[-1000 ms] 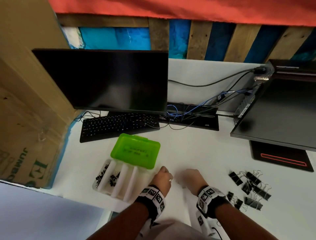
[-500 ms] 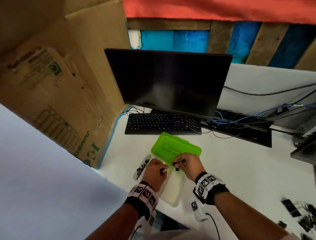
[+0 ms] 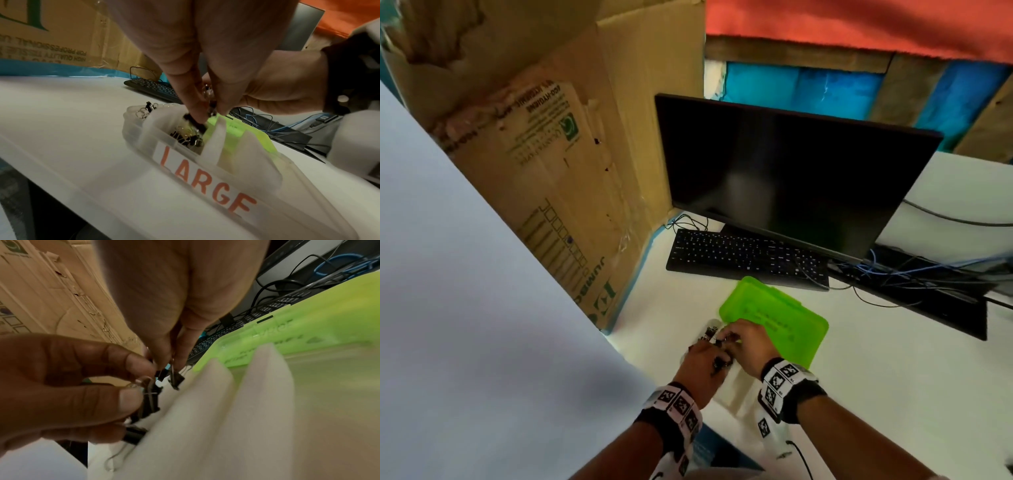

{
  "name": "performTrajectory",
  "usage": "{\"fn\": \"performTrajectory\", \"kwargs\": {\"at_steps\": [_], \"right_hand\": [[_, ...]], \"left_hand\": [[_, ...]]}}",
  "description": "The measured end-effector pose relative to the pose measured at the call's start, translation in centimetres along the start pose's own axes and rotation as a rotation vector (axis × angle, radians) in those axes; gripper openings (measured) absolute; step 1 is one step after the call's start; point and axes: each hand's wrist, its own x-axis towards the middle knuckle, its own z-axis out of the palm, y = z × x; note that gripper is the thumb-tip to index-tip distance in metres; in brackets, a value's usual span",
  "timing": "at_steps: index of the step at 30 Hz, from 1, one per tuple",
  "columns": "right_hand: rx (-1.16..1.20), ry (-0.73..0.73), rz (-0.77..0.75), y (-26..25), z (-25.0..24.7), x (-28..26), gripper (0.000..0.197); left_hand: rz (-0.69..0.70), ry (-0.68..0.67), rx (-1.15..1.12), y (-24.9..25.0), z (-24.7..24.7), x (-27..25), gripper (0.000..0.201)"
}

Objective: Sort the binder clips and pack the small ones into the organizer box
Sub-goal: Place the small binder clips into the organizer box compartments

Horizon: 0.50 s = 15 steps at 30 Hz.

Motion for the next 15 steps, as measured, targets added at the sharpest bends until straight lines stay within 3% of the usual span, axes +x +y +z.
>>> {"fn": "performTrajectory", "kwargs": {"at_steps": [7, 11, 15], "right_hand": [[-0.053, -0.075, -0.093, 1.0, -0.7, -1.8, 0.028], [-0.071, -0.04, -0.059, 2.1, -1.7, -3.1, 0.035], [-0.061, 0.05, 0.046, 5.1, -4.1, -6.2, 0.034]], "left_hand": [[0.013, -0.022, 0.046, -0.5, -0.4, 0.2, 0.021], [0.037, 0.013, 0.107, 0.6, 0.2, 1.0, 0.012], [0.164, -0.072, 0.178, 3.4, 2.2, 2.1, 0.026]]}}
